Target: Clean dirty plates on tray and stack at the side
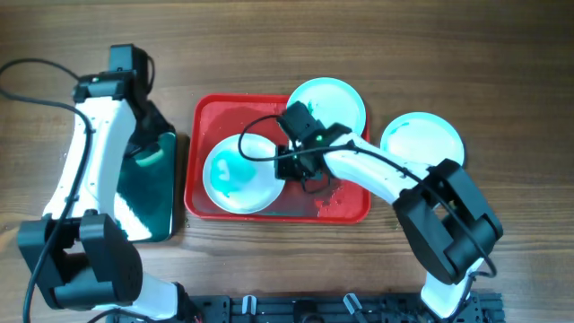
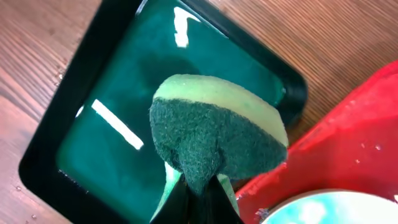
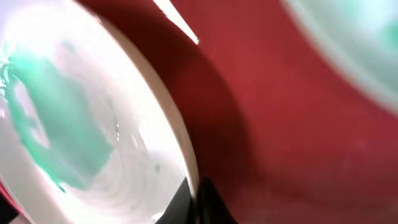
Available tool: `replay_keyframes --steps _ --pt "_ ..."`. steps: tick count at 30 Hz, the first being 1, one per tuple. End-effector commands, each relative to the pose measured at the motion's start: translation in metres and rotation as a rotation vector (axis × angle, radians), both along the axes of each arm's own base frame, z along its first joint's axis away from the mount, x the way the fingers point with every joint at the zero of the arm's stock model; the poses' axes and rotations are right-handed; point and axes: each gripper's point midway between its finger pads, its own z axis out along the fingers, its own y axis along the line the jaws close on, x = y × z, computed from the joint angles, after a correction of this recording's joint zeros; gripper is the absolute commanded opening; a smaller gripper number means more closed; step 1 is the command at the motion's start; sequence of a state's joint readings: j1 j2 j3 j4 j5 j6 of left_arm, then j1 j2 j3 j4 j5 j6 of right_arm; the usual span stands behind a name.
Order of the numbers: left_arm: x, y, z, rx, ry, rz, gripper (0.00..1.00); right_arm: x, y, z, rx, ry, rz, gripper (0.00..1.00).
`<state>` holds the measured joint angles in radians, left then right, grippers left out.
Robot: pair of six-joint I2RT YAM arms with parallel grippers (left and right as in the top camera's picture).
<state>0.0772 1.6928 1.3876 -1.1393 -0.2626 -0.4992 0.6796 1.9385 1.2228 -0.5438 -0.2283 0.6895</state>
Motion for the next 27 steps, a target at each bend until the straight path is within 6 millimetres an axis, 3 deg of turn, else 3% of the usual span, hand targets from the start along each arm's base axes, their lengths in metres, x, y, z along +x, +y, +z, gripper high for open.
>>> replay_keyframes --steps 1,4,7,12,17,22,27 --pt "-0.007 0.018 0.003 -0.05 -0.022 0.072 0.04 0.051 -0.017 0.054 -0.197 -0.294 0.035 0.04" --pt "-0.01 0.031 0.001 -0.069 -0.027 0.101 0.04 0.064 -0.039 0.088 -0.447 -0.505 0.017 0.04" --pt "-0.009 0.035 0.002 -0.067 -0.034 0.11 0.04 0.063 -0.041 0.11 -0.628 -0.672 0.029 0.04" --pt "-0.007 0.035 0.002 -0.066 -0.041 0.11 0.04 0.044 -0.03 0.174 -0.989 -1.023 0.093 0.04" --pt "-0.007 0.035 0.002 -0.067 -0.041 0.11 0.04 0.023 -0.015 0.224 -1.158 -1.24 0.031 0.04" --pt "-0.007 0.035 0.002 -0.067 -0.041 0.11 0.04 0.02 0.009 0.244 -1.19 -1.279 0.077 0.04" --pt "-0.007 0.035 0.002 -0.067 -0.041 0.11 0.04 0.022 0.014 0.25 -1.167 -1.291 0.053 0.04"
